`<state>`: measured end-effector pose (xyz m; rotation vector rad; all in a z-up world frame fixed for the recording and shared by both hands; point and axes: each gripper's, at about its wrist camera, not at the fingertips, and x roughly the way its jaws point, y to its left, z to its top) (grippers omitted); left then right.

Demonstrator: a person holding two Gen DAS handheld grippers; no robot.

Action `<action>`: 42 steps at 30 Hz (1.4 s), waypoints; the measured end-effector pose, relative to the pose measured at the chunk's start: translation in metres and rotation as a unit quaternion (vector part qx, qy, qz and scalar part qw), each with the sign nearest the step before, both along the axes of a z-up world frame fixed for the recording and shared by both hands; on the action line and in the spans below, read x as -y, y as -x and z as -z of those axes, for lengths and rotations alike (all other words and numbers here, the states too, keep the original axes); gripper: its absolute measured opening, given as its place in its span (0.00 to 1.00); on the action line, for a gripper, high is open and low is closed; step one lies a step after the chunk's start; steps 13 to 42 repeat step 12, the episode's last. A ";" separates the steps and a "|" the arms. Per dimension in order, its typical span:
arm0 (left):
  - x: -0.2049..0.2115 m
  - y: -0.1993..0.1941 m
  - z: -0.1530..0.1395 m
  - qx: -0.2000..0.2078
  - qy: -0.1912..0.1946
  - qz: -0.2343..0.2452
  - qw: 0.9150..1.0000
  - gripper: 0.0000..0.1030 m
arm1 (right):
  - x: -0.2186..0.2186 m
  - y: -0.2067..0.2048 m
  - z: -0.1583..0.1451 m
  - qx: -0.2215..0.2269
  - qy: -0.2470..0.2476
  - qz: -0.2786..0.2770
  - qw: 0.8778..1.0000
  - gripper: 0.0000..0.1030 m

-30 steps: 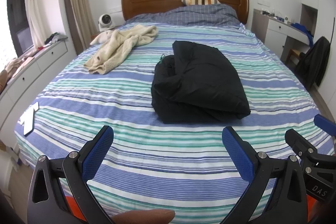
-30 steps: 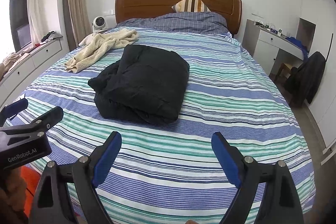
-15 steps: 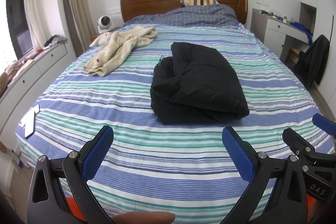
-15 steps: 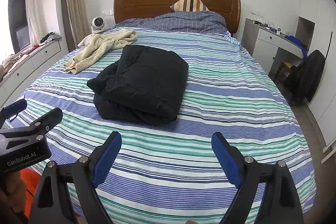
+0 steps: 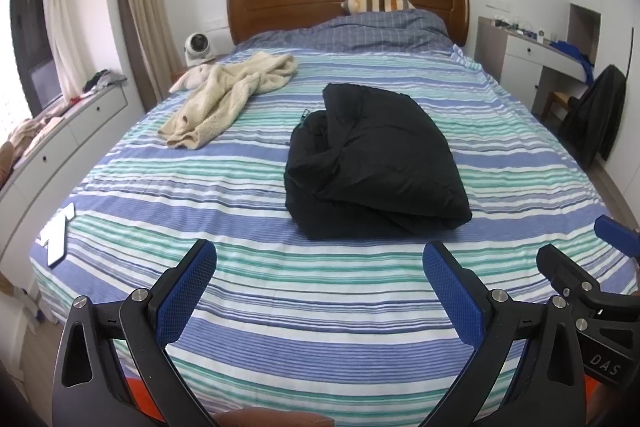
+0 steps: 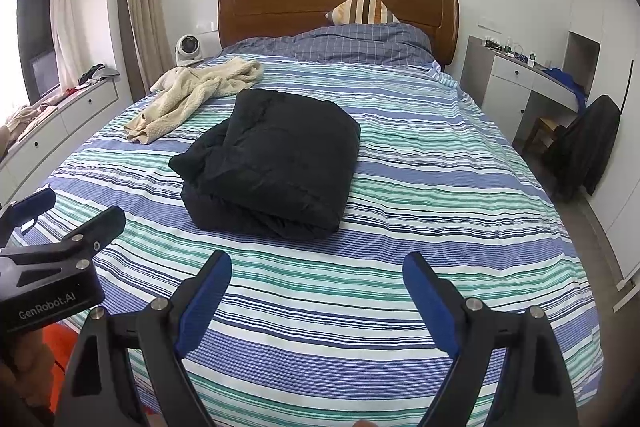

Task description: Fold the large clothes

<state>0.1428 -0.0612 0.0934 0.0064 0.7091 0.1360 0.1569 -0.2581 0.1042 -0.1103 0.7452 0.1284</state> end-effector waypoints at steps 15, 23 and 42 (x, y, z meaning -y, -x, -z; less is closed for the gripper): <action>0.001 0.001 0.002 0.008 0.003 0.006 1.000 1.00 | 0.001 0.001 0.000 -0.003 -0.001 0.006 1.000 0.87; 0.001 0.001 0.002 0.008 0.003 0.006 1.000 1.00 | 0.001 0.001 0.000 -0.003 -0.001 0.006 1.000 0.87; 0.001 0.001 0.002 0.008 0.003 0.006 1.000 1.00 | 0.001 0.001 0.000 -0.003 -0.001 0.006 1.000 0.87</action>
